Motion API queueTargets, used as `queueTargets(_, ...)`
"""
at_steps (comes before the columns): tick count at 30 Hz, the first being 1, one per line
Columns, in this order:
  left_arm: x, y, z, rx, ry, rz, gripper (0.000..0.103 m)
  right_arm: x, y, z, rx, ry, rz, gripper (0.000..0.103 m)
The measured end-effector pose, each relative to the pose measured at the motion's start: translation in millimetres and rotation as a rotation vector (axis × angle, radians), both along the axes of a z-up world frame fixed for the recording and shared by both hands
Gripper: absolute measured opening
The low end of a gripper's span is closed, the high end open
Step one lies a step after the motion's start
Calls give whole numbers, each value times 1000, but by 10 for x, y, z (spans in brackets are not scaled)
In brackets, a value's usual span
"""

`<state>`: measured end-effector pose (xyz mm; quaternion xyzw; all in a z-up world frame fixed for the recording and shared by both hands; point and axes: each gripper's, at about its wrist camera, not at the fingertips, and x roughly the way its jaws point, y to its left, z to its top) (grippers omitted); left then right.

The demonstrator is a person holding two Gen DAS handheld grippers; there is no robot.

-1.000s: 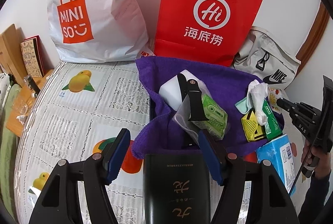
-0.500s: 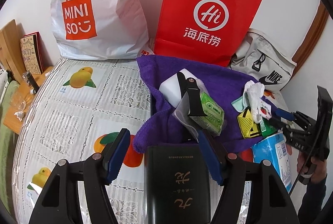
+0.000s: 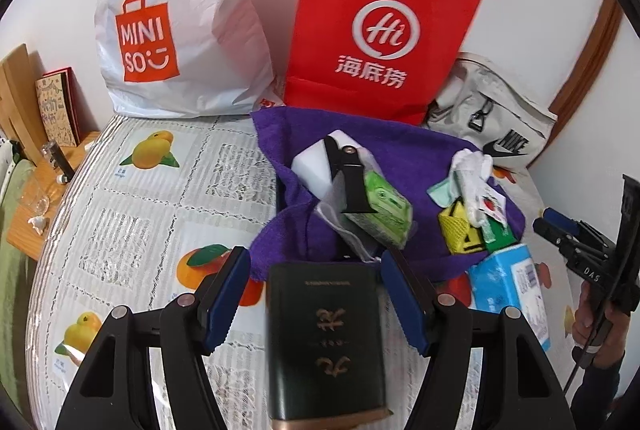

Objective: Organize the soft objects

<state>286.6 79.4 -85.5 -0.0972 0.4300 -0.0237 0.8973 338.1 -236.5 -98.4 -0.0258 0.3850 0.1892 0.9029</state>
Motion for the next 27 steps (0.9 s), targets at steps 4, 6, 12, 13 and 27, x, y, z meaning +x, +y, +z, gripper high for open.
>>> queueTargets(4,-158,-114,117,13,-18,-20,66,-276,-16,240,56,-41,-63,61)
queueTargets(6,-283,-202,196,29,-33,-31,66,-420,-23,343,95,-51,-81,72)
queueTargets(12,-670,-443,402,67,-76,-64,73,-916,-4,587,135,-86,-135,86)
queueTargets(13,-769,-489,449,74,-87,-70,74,-1005,1,614,130,-95,-145,87)
queueTargets(27,-1830,-822,788,150,-196,-67,99,-2291,57,971,76,-211,-248,103)
